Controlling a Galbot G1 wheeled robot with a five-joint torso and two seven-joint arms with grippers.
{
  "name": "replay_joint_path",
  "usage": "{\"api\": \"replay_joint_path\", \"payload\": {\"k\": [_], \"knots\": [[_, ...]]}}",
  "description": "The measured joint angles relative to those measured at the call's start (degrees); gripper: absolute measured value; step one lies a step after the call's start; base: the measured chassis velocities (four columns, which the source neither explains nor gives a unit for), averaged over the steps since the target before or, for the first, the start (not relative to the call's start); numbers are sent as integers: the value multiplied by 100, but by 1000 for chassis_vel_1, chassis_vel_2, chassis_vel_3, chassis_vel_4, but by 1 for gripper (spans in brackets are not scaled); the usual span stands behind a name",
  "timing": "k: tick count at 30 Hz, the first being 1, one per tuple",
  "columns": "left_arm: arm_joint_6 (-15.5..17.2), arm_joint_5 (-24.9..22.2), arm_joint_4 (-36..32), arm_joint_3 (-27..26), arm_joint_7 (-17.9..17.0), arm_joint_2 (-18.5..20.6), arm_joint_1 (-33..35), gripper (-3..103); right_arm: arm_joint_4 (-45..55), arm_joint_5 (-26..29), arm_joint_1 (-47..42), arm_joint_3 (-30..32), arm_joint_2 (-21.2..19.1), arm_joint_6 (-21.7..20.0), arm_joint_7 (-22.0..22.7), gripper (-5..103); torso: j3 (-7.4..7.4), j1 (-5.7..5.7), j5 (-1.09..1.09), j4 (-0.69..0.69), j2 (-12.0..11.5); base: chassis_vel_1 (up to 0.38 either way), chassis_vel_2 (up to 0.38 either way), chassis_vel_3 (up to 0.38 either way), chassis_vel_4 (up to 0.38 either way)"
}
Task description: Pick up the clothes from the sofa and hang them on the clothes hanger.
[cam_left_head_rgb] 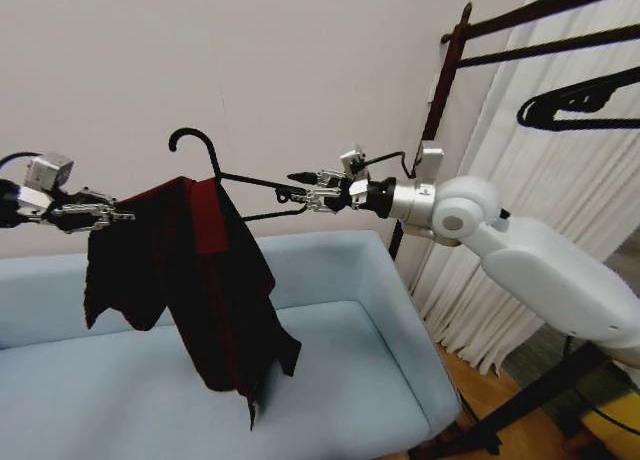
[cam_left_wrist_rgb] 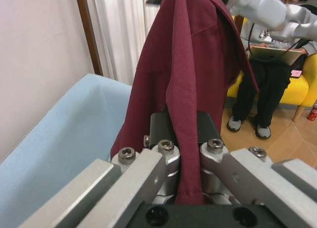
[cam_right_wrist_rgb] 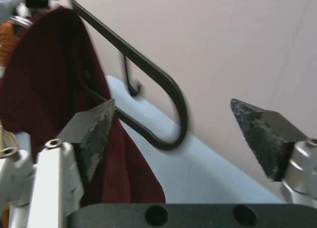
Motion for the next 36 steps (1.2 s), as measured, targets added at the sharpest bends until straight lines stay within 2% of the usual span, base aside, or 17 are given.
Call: {"api": "replay_joint_path", "payload": {"k": [1,5,8,11,13,19,22,24,29,36], "knots": [[0,0,0,0,0,0,0,2,0,0,0,0,0,0,0,74,0,0,0,0,0,0,0,0,0],[-1,0,102,-42,55,34,-39,2,41,266,-832,282,-176,-6,372,95,0,0,1,0,0,0,0,0,0],[-1,-37,112,-65,52,73,-45,2,89,291,-1294,409,-148,-15,440,100,0,0,1,0,0,0,0,0,0],[-1,-69,114,-71,43,96,-46,2,134,293,-1530,495,-80,-21,501,100,0,0,0,0,0,0,0,0,0],[-1,-116,130,-83,25,151,-47,2,253,381,-1981,566,148,-28,823,100,0,0,0,1,0,0,0,0,0],[-1,-176,133,-86,6,216,-36,2,344,440,-2536,444,595,38,1242,100,0,0,-1,1,0,0,0,0,0],[-1,-200,122,-86,-10,234,-29,2,357,699,-2823,231,885,192,1600,100,1,0,-1,1,0,0,0,0,0],[-1,-210,122,-86,-10,236,-29,2,368,774,-2883,224,930,203,1653,100,1,1,-2,1,0,0,0,0,0],[12,-241,131,-86,-6,240,-30,2,456,1487,-3305,262,1250,217,1893,100,0,0,-2,-1,0,0,0,0,0],[19,-251,132,-84,-5,238,-28,2,398,1628,-3337,251,1645,285,2011,100,0,0,-1,1,0,0,0,0,0]]}}
